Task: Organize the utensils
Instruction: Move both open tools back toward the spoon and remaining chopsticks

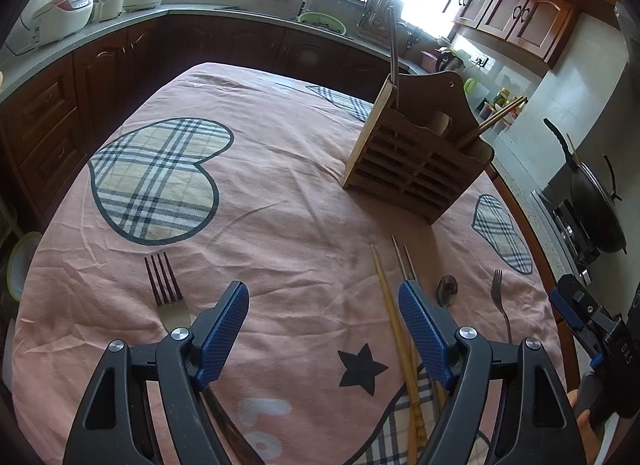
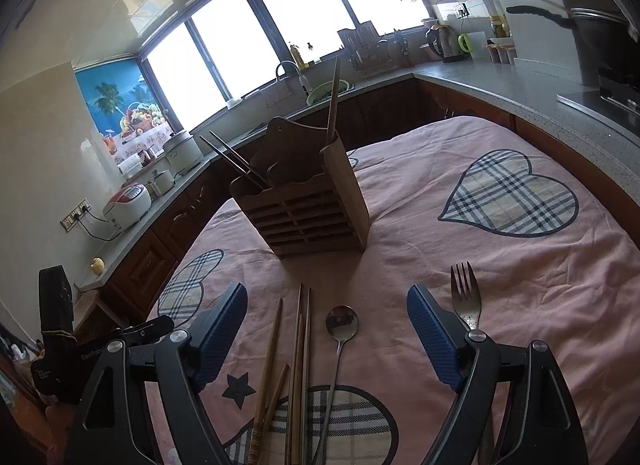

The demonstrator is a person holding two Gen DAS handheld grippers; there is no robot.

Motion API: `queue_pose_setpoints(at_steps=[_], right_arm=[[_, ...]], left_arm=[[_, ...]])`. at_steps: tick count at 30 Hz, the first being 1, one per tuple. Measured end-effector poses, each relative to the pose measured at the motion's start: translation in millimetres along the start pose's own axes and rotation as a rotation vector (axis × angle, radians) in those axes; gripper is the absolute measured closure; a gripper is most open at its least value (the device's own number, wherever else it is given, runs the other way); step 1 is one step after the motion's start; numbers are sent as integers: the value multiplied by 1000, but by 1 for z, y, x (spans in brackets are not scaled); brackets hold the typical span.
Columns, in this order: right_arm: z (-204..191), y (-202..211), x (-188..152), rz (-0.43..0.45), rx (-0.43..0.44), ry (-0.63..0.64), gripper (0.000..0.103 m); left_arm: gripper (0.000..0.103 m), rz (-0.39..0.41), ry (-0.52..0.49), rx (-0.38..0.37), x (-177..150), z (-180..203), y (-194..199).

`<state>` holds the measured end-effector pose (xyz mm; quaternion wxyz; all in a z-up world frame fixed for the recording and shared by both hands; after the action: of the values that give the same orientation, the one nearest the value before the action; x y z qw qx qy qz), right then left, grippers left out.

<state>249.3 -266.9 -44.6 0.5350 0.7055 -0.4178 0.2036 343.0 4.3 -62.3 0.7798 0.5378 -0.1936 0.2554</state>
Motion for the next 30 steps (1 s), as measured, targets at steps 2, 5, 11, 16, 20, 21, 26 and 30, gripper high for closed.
queue_pose_setpoints(at_steps=[2,5,11,16,20,21,26,30], right_arm=[[1,-4,-2,-14,-3,2,19],[2,-12,-5,-37,-4,11,19],[1,-29,-10,-91,2,27,19],[2,-43,-12,-126,2,39,24],[5,-56,-13,-165,4,38,52],[4,-60,-13,-174,5,39,55],[0,-77,-13,-212,15,62,64],[-8,-92,-13,-245,32,90,67]], left_arm=[[26,-16,-9,1,0,4,-9],[26,-35,-24,6,-1,9,-19],[26,-79,-66,17,1,23,-44],[27,-118,-115,32,3,36,-71],[28,-146,-141,38,4,47,-96],[28,-150,-147,43,4,48,-102],[52,-185,-181,87,4,47,-131],[69,-188,-236,68,3,47,-132]])
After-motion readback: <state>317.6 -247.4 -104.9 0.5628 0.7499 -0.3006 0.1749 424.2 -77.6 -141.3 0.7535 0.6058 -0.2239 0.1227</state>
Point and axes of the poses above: each gripper's, at about its wrist camera, not at the fingertips, and y roughly against the way its jaws point, z to its right, x to its top, the point moved 8 cm from there along -y, roughly the way its jaws point, and after that the axes turned 2 degrees about y, right-handed, at the moved point
